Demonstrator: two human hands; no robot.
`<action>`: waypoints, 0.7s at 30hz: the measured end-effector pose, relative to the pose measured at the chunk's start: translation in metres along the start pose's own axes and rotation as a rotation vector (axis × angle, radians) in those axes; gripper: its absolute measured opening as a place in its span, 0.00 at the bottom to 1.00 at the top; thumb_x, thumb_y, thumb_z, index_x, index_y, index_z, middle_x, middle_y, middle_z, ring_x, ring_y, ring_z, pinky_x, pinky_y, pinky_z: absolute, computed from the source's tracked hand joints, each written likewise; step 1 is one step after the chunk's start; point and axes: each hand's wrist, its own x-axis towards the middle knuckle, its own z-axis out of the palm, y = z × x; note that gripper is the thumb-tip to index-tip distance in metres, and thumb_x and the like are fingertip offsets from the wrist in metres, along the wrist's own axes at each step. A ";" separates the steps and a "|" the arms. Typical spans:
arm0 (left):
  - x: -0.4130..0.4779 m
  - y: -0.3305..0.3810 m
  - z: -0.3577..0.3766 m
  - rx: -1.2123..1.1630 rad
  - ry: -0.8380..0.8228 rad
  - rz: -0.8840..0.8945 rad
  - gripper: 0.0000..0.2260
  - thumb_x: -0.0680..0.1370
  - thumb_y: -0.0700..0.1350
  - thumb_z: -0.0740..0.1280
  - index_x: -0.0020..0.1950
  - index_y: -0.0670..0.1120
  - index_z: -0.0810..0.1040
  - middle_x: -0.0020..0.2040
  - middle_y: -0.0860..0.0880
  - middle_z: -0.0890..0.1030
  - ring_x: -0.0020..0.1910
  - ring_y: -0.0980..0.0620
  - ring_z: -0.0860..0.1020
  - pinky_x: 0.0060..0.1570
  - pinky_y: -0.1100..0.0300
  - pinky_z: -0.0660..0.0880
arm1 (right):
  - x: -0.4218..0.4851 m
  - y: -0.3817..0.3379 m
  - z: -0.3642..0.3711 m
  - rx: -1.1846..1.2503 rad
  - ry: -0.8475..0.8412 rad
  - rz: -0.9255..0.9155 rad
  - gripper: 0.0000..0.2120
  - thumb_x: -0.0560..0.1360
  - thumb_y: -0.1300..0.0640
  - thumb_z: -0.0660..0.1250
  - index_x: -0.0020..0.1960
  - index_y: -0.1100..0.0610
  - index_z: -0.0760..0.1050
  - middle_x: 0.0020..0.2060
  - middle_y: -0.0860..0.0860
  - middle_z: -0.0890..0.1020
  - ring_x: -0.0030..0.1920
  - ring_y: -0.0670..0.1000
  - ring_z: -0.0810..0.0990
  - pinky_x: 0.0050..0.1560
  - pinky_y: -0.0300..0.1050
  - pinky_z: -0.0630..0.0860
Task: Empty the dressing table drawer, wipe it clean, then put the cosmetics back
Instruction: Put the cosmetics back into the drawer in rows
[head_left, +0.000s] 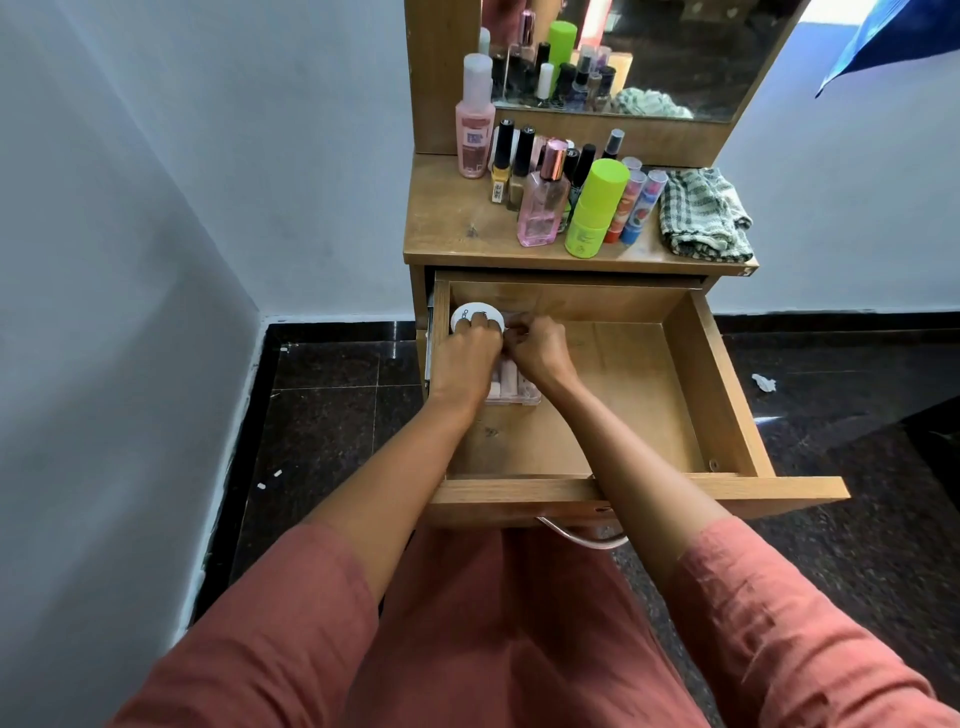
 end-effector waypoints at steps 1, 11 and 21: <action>0.000 0.000 0.001 0.002 0.015 -0.001 0.17 0.77 0.32 0.58 0.66 0.37 0.68 0.64 0.38 0.72 0.64 0.42 0.71 0.60 0.53 0.74 | 0.001 -0.002 0.001 0.003 0.006 -0.003 0.15 0.72 0.70 0.57 0.55 0.66 0.78 0.51 0.62 0.82 0.47 0.54 0.79 0.36 0.31 0.66; 0.002 -0.001 0.007 -0.037 0.067 -0.022 0.18 0.78 0.33 0.57 0.68 0.38 0.65 0.65 0.39 0.71 0.65 0.43 0.70 0.61 0.53 0.73 | -0.003 -0.002 0.005 0.022 0.018 -0.025 0.15 0.71 0.70 0.58 0.54 0.65 0.79 0.49 0.63 0.83 0.49 0.57 0.80 0.40 0.36 0.68; 0.020 0.002 -0.048 -0.751 0.495 0.040 0.11 0.76 0.32 0.62 0.57 0.37 0.74 0.55 0.40 0.77 0.52 0.46 0.77 0.49 0.58 0.74 | -0.013 -0.035 -0.061 0.125 0.510 -0.332 0.09 0.71 0.62 0.70 0.49 0.65 0.75 0.41 0.55 0.78 0.39 0.46 0.73 0.42 0.32 0.72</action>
